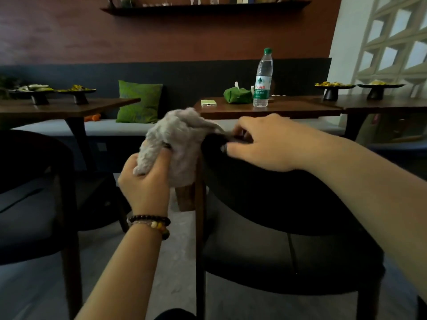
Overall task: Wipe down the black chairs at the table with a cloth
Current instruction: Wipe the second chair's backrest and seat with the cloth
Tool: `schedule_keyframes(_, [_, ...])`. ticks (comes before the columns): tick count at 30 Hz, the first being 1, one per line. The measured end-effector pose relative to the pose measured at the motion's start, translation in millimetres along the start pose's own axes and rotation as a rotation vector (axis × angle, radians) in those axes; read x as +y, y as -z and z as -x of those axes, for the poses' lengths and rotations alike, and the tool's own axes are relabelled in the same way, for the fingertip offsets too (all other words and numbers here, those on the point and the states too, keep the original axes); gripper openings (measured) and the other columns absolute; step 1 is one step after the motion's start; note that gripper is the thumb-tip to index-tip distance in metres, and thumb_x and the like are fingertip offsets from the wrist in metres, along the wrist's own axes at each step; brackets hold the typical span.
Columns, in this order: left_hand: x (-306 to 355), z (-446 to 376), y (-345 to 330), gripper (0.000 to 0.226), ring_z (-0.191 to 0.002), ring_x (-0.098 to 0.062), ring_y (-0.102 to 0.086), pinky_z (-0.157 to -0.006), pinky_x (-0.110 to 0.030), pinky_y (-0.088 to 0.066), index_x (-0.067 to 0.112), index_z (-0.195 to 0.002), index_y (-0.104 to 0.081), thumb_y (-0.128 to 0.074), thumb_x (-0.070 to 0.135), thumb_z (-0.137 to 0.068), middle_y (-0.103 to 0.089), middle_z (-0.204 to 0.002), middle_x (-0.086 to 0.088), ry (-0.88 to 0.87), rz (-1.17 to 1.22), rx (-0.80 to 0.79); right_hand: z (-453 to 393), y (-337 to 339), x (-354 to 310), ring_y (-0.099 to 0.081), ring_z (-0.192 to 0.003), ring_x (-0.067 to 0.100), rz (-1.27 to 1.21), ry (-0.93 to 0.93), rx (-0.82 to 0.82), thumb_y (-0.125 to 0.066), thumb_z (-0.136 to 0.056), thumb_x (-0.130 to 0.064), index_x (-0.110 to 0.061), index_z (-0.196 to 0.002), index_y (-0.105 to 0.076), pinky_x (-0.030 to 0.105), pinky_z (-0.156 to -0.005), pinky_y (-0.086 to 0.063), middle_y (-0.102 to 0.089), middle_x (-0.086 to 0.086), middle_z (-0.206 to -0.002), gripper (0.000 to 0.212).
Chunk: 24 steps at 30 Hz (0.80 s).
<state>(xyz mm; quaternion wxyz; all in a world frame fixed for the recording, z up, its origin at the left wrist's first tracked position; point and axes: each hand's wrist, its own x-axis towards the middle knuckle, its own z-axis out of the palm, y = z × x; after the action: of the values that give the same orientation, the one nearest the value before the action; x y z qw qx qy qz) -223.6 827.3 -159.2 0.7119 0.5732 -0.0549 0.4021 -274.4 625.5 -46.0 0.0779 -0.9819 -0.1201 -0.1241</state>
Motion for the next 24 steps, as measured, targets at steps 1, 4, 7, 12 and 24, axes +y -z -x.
schedule_keyframes(1, [-7.6, 1.0, 1.9, 0.018, -0.062, -0.002, -0.057, -0.058, -0.025, -0.049, 0.019, -0.073, -0.062, -0.074, 0.031, -0.078, -0.062, -0.07, 0.005, 0.089, 0.015, 0.109, -1.8, -2.8, -1.4, -0.057, -0.079, 0.008, 0.109, -0.011, -0.023, -0.052, -0.088, -0.061, -0.035, -0.115, -0.05, 0.029, -0.064, -0.049, -0.056, -0.012, -0.091, 0.038])
schedule_keyframes(4, [-22.5, 7.2, -8.7, 0.021, -0.08, -0.012, -0.064, -0.071, -0.035, -0.056, 0.015, -0.09, -0.063, -0.072, 0.032, -0.08, -0.067, -0.094, -0.007, 0.203, 0.046, 0.244, -4.1, -9.6, -2.4, -0.055, -0.076, 0.009, 0.25, 0.024, 0.09, -0.055, -0.087, -0.056, -0.033, -0.117, -0.052, 0.027, -0.057, -0.044, -0.057, -0.011, -0.089, 0.039])
schedule_keyframes(7, [-21.3, 17.3, -38.3, 0.039, -0.102, -0.022, -0.061, -0.092, -0.04, -0.052, 0.004, -0.118, -0.057, -0.07, 0.021, -0.085, -0.06, -0.116, -0.015, 0.164, 0.014, 0.134, -2.3, -10.6, -1.2, -0.056, -0.076, 0.007, 0.226, 0.034, 0.079, -0.054, -0.087, -0.056, -0.034, -0.118, -0.054, 0.025, -0.054, -0.041, -0.059, -0.012, -0.09, 0.038])
schedule_keyframes(12, [-17.8, 38.5, -84.2, 0.023, -0.076, 0.009, -0.055, -0.069, -0.015, -0.046, 0.006, -0.105, -0.046, -0.063, 0.012, -0.092, -0.055, -0.094, 0.004, 0.092, 0.121, -0.046, -1.1, -10.0, -4.5, -0.058, -0.081, 0.012, 0.231, 0.041, 0.093, -0.054, -0.087, -0.054, -0.033, -0.12, -0.055, 0.029, -0.061, -0.046, -0.061, -0.009, -0.095, 0.039])
schedule_keyframes(24, [-92.2, 75.6, -75.4, 0.058, -0.143, -0.011, -0.03, -0.117, -0.039, -0.027, 0.012, -0.148, -0.036, -0.041, 0.023, -0.092, -0.037, -0.153, -0.003, -0.028, -0.067, -0.163, 1.8, -17.3, -2.3, -0.059, -0.08, 0.018, 0.271, 0.095, 0.191, -0.054, -0.084, -0.052, -0.03, -0.117, -0.057, 0.033, -0.064, -0.048, -0.061, -0.004, -0.092, 0.04])
